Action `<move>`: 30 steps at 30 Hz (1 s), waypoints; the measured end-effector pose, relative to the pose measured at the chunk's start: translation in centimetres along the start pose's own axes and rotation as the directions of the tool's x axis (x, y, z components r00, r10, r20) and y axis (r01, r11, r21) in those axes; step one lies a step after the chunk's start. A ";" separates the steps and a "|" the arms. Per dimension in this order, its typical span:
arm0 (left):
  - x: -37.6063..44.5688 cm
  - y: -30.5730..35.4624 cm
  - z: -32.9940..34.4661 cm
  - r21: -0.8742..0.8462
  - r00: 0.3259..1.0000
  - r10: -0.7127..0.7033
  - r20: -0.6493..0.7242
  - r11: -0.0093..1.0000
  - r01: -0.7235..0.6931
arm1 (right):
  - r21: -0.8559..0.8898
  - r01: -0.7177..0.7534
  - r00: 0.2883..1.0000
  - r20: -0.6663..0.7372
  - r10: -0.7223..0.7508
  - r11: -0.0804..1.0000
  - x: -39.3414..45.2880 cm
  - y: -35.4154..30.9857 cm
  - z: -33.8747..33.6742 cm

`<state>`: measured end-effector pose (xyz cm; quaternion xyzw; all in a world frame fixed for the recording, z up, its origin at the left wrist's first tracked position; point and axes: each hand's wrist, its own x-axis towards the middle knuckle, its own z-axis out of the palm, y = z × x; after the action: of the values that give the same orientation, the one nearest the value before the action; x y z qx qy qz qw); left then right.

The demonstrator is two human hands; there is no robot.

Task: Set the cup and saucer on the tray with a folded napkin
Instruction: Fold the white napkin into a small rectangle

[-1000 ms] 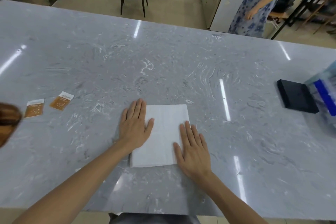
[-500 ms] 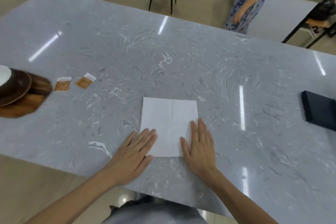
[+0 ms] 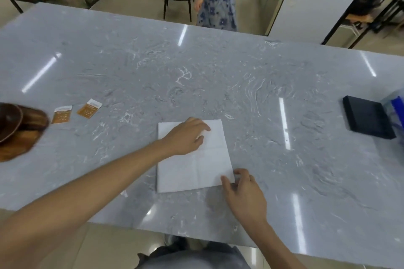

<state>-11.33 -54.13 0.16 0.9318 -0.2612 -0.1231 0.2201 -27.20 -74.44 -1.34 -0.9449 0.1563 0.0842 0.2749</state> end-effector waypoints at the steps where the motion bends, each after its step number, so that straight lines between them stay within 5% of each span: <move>1: 2.3 0.5 -0.1 0.012 0.998 -0.013 0.054 1.000 0.013 | 0.015 -0.030 1.000 0.000 0.030 0.999 0.0 -0.2 0.1; 7: 11.2 2.2 -1.9 0.192 0.922 -0.052 0.384 0.981 -0.025 | 0.117 -0.152 0.988 -0.018 0.155 0.981 -0.6 -1.5 0.4; 14: 13.1 2.1 -4.2 0.040 0.861 0.033 0.508 0.997 -0.062 | 0.166 -0.205 0.975 -0.053 0.216 0.965 -0.9 -2.3 0.8; 22: 10.3 0.9 -7.6 -0.194 0.884 0.236 0.403 0.966 -0.169 | 0.314 -0.101 0.995 0.043 0.093 0.944 2.2 -1.6 -0.3; 30: 5.3 -3.5 -12.9 -0.237 0.975 0.123 0.187 0.968 -0.077 | 0.377 -0.022 0.969 0.236 -0.073 0.926 8.7 -3.6 -6.1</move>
<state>-1.01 -49.86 9.17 0.8687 -0.3129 -0.2342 0.3043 -17.35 -77.08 3.33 -0.8587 0.1220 0.1654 0.4694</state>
